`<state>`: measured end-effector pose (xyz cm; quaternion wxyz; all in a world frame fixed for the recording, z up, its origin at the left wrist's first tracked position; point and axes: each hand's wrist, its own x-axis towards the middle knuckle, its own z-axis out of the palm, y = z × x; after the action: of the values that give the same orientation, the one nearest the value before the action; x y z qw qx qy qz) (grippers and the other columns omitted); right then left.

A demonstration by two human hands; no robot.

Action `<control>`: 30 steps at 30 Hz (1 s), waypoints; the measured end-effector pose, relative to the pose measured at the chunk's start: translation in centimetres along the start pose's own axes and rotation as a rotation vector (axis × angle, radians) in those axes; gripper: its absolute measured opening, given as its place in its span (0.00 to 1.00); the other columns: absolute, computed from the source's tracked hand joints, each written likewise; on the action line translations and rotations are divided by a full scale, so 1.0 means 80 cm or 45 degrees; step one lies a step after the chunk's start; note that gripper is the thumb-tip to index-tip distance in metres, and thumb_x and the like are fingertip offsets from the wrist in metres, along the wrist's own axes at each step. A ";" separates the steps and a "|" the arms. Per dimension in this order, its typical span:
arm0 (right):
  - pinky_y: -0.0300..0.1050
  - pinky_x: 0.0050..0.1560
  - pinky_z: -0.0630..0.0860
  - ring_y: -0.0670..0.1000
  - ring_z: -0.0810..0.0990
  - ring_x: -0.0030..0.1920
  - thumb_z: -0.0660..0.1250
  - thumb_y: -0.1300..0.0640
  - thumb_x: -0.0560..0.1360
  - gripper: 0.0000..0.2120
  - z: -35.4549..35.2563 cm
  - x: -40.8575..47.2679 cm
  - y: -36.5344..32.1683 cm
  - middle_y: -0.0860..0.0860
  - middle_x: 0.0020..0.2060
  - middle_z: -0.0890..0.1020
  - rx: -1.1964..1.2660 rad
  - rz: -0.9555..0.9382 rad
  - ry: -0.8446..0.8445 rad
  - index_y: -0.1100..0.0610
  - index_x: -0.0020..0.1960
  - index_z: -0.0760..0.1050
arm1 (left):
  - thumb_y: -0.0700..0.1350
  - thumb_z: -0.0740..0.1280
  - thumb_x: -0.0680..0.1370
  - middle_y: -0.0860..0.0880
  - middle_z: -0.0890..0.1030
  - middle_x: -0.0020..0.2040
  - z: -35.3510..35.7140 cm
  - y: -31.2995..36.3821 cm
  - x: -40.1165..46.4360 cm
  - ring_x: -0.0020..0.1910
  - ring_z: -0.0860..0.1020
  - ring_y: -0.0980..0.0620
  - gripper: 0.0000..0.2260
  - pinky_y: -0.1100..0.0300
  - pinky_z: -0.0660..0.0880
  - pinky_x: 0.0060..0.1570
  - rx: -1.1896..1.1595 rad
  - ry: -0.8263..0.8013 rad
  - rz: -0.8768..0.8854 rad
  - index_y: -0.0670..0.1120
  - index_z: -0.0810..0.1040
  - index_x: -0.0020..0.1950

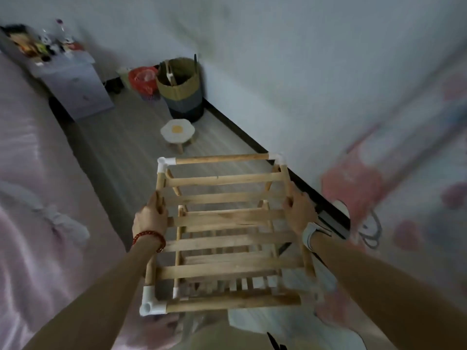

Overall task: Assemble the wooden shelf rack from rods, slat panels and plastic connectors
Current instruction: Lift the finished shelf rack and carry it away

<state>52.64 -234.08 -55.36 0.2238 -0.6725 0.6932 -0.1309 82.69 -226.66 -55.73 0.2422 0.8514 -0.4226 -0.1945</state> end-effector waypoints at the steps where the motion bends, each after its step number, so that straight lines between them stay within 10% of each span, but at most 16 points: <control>1: 0.50 0.46 0.74 0.62 0.77 0.49 0.53 0.58 0.81 0.24 0.003 0.026 -0.017 0.58 0.53 0.73 -0.047 0.039 -0.028 0.51 0.76 0.54 | 0.42 0.58 0.79 0.40 0.78 0.45 0.001 0.006 0.032 0.43 0.77 0.40 0.17 0.50 0.76 0.46 -0.005 -0.013 -0.009 0.49 0.68 0.68; 11: 0.51 0.46 0.76 0.54 0.74 0.42 0.53 0.55 0.81 0.25 0.036 0.278 -0.155 0.60 0.63 0.69 0.078 0.224 -0.024 0.50 0.77 0.51 | 0.41 0.57 0.80 0.41 0.79 0.47 -0.013 0.064 0.348 0.41 0.76 0.43 0.19 0.51 0.76 0.45 -0.028 -0.134 0.062 0.49 0.65 0.71; 17: 0.45 0.39 0.71 0.52 0.72 0.37 0.54 0.57 0.81 0.23 0.040 0.413 -0.215 0.54 0.47 0.69 0.114 0.236 0.092 0.50 0.75 0.56 | 0.41 0.57 0.80 0.39 0.79 0.50 -0.007 0.112 0.503 0.47 0.77 0.39 0.20 0.49 0.76 0.46 -0.007 -0.153 0.130 0.47 0.63 0.72; 30: 0.49 0.43 0.76 0.52 0.75 0.41 0.54 0.59 0.80 0.20 0.079 0.729 -0.267 0.54 0.50 0.72 0.206 0.438 0.150 0.51 0.71 0.60 | 0.39 0.57 0.79 0.40 0.78 0.55 0.076 0.252 0.849 0.50 0.76 0.40 0.22 0.47 0.75 0.51 0.016 -0.292 0.194 0.48 0.62 0.73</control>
<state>74.64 -292.45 -58.34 0.2553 -0.5152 0.7969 -0.1852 105.35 -294.05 -57.55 0.2010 0.7906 -0.5121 -0.2689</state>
